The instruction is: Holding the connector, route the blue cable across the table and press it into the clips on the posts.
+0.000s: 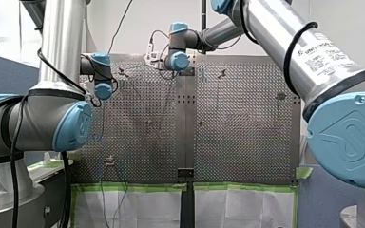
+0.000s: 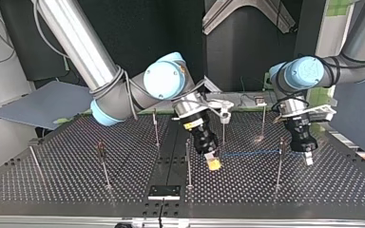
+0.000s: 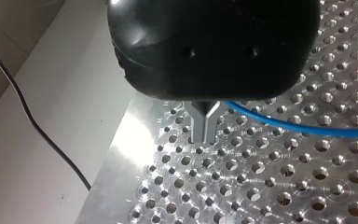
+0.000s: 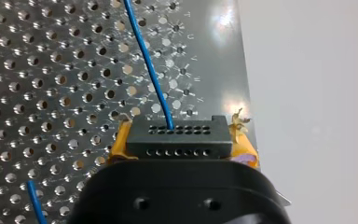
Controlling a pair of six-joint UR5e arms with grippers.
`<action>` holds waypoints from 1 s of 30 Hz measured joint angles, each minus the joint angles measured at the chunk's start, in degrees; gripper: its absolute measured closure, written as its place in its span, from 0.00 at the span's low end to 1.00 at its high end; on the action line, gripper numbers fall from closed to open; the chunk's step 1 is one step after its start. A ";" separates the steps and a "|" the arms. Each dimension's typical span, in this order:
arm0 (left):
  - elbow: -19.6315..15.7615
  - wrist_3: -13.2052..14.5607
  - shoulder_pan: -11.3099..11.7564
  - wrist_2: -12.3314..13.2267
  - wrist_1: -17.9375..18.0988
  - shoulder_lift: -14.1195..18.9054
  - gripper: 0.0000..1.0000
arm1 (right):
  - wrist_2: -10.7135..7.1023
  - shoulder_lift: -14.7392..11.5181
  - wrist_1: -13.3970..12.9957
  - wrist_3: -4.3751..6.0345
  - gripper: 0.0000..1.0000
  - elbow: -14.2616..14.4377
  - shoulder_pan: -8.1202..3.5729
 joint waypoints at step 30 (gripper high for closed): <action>-0.51 -9.12 -0.15 -1.71 -10.36 0.58 0.00 | 0.38 4.03 2.10 -0.44 1.00 -0.38 0.48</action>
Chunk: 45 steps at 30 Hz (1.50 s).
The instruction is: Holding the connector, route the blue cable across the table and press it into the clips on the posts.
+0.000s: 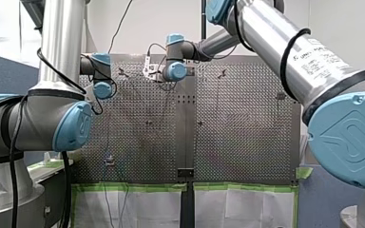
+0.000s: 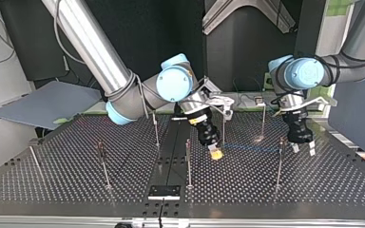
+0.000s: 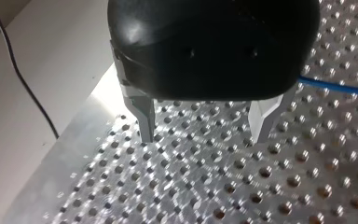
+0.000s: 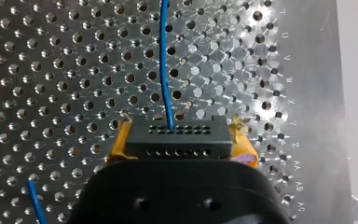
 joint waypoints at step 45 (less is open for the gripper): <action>-6.82 10.01 -5.64 5.96 -23.21 19.36 0.00 | 1.10 2.12 3.16 0.02 1.00 0.00 -0.81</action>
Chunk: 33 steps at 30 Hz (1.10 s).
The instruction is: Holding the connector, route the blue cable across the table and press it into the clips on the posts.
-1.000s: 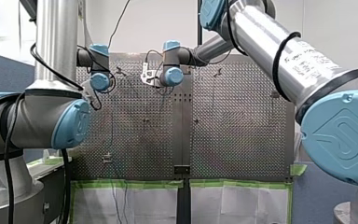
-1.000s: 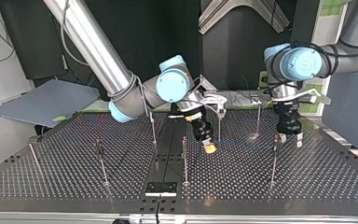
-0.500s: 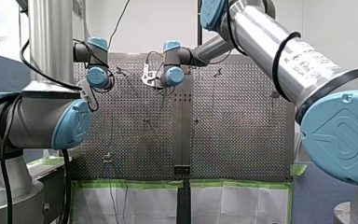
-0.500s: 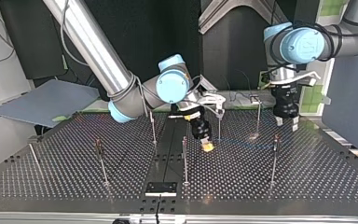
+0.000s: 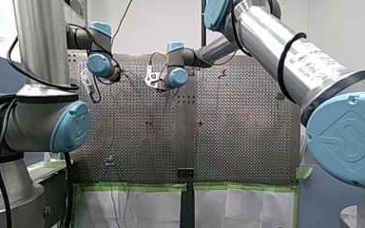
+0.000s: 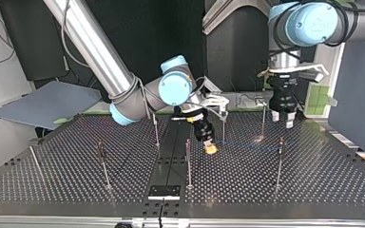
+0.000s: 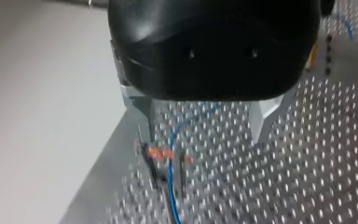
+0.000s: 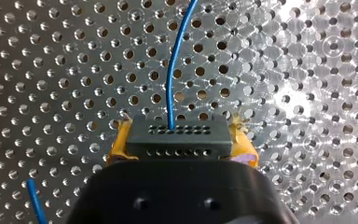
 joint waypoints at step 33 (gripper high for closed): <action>11.94 14.31 -12.86 -9.49 1.36 -9.90 0.00 | -0.08 0.06 0.20 -0.11 1.00 0.00 -1.05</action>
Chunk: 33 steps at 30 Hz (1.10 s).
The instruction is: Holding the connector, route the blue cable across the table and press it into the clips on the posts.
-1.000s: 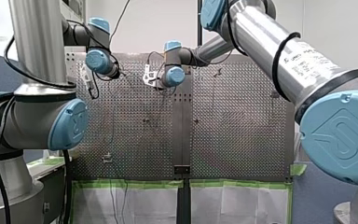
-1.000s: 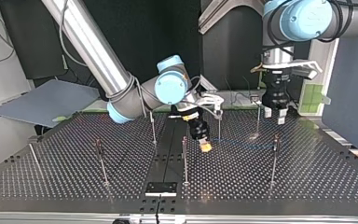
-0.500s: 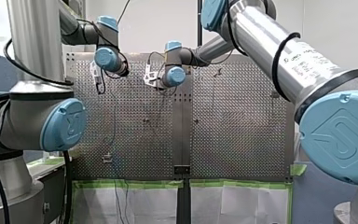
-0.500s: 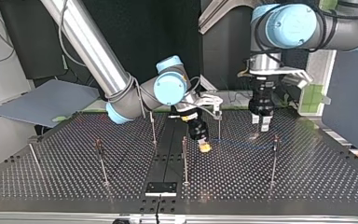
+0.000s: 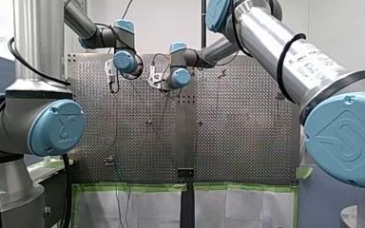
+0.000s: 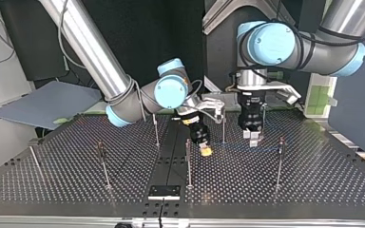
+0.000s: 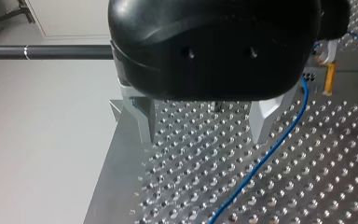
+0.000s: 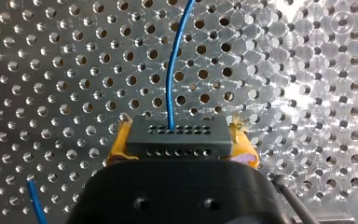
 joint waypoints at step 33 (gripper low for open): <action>5.06 1.31 2.97 -3.18 2.84 -7.43 0.16 | -0.18 0.16 0.04 -0.65 1.00 0.00 -1.17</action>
